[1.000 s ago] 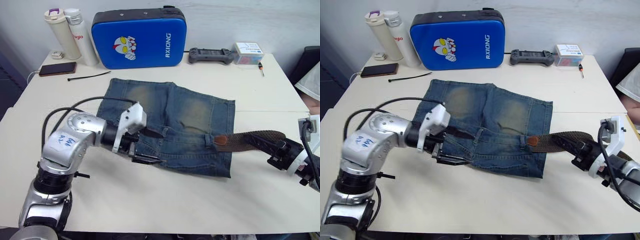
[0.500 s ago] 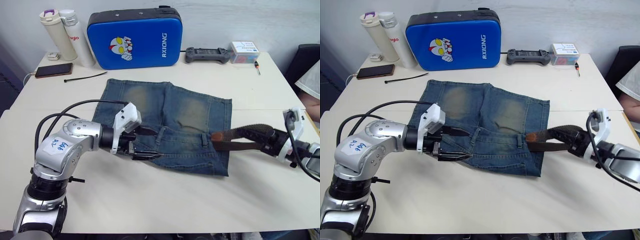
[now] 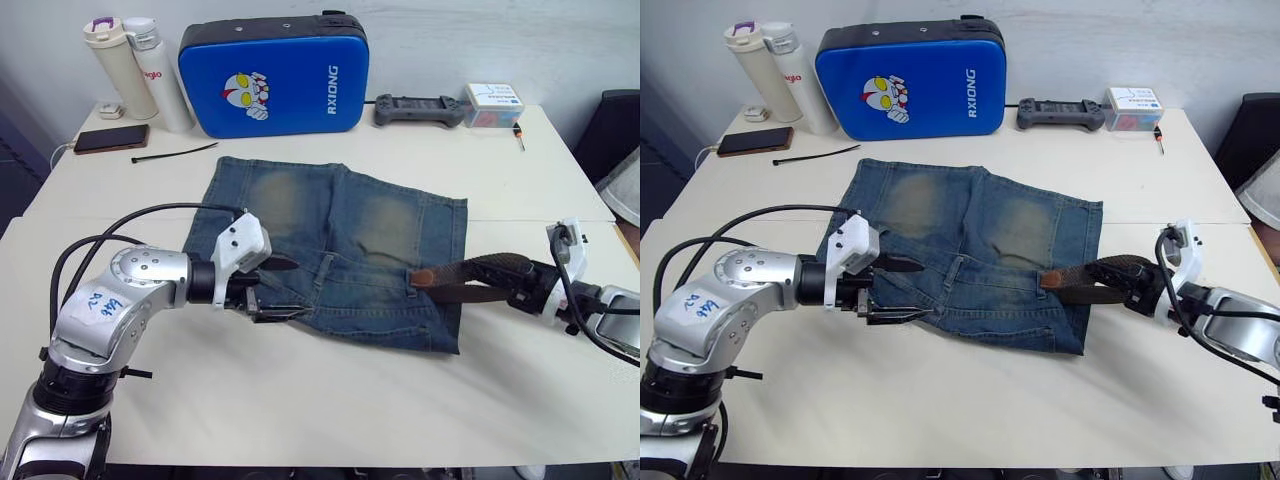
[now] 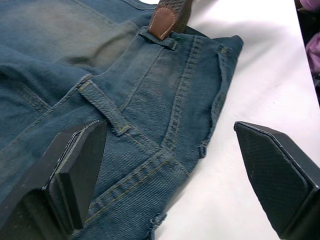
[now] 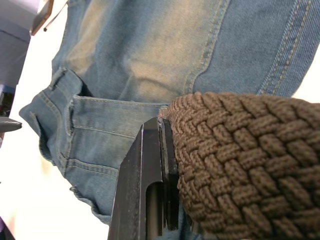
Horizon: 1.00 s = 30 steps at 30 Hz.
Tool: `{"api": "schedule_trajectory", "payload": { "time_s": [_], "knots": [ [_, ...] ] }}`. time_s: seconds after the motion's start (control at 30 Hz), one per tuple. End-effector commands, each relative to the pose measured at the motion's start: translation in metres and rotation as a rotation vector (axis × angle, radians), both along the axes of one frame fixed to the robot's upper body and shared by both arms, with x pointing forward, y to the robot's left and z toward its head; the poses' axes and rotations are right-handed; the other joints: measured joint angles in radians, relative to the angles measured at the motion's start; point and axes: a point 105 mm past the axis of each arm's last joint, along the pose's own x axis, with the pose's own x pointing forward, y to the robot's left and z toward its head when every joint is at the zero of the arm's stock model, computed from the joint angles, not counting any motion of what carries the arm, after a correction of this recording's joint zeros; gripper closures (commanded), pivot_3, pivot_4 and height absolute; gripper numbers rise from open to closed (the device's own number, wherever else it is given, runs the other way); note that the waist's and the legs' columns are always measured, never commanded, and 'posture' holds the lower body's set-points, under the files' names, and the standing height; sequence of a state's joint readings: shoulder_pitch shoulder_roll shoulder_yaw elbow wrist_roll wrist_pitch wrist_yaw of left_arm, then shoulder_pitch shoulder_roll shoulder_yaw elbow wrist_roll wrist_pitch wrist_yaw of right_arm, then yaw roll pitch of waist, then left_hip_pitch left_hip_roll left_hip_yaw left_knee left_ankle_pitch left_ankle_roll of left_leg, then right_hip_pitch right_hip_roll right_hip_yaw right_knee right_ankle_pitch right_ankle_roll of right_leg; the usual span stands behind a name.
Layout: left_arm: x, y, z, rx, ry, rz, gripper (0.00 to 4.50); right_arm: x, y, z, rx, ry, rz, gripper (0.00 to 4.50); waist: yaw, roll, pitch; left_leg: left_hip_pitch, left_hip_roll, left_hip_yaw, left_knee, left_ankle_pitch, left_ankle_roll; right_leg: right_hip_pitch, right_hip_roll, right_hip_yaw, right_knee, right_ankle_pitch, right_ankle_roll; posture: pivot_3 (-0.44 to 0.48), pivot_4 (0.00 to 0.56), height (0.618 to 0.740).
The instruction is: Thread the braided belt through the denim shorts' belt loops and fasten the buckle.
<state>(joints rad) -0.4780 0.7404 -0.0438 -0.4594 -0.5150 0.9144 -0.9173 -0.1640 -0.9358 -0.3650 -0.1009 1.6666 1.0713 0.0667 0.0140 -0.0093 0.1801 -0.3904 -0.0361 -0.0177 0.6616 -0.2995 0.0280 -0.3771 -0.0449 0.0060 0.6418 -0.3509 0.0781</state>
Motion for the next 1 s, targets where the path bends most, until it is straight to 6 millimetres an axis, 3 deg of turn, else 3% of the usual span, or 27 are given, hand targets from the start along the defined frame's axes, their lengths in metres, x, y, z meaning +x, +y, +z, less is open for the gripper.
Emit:
{"api": "schedule_trajectory", "payload": {
  "time_s": [0.03,0.3,0.53,0.9,1.0],
  "knots": [
    [-0.001,0.000,0.008,-0.007,-0.042,-0.004,0.02,0.001,0.000,0.005,0.007,-0.025,0.003,4.50,0.000,0.000,0.000,0.000,0.000,0.000,0.000,0.000,0.000,0.000,0.000,0.000,0.000,0.000,0.000,0.000,0.150,0.740],
    [0.002,0.003,0.006,0.001,-0.039,0.010,0.02,0.008,-0.010,0.026,0.009,-0.078,-0.027,4.50,-0.003,0.000,0.000,0.000,0.000,0.000,0.000,0.000,0.000,0.000,0.000,0.000,0.000,0.000,0.000,0.000,0.150,0.740],
    [0.006,-0.001,0.010,-0.007,-0.054,0.002,0.02,0.005,0.000,0.014,-0.009,-0.038,0.008,4.50,-0.002,0.000,0.000,0.000,0.000,0.000,0.000,-0.001,0.001,0.000,0.000,0.000,0.000,0.000,0.000,0.000,0.150,0.740],
    [0.003,0.000,0.008,-0.005,-0.051,0.006,0.02,-0.003,-0.008,0.003,-0.037,0.005,-0.014,4.50,-0.002,0.000,0.000,0.000,0.000,0.000,0.000,-0.001,0.001,0.000,0.000,0.000,0.000,0.000,0.000,0.000,0.150,0.740],
    [0.002,-0.001,0.007,-0.006,-0.047,0.004,0.02,-0.004,-0.001,0.001,-0.023,0.014,0.013,4.50,-0.003,0.000,0.000,0.000,0.000,0.000,0.000,-0.002,0.004,0.000,0.000,0.000,0.000,0.000,0.000,0.000,0.150,0.740]
  ]
}}
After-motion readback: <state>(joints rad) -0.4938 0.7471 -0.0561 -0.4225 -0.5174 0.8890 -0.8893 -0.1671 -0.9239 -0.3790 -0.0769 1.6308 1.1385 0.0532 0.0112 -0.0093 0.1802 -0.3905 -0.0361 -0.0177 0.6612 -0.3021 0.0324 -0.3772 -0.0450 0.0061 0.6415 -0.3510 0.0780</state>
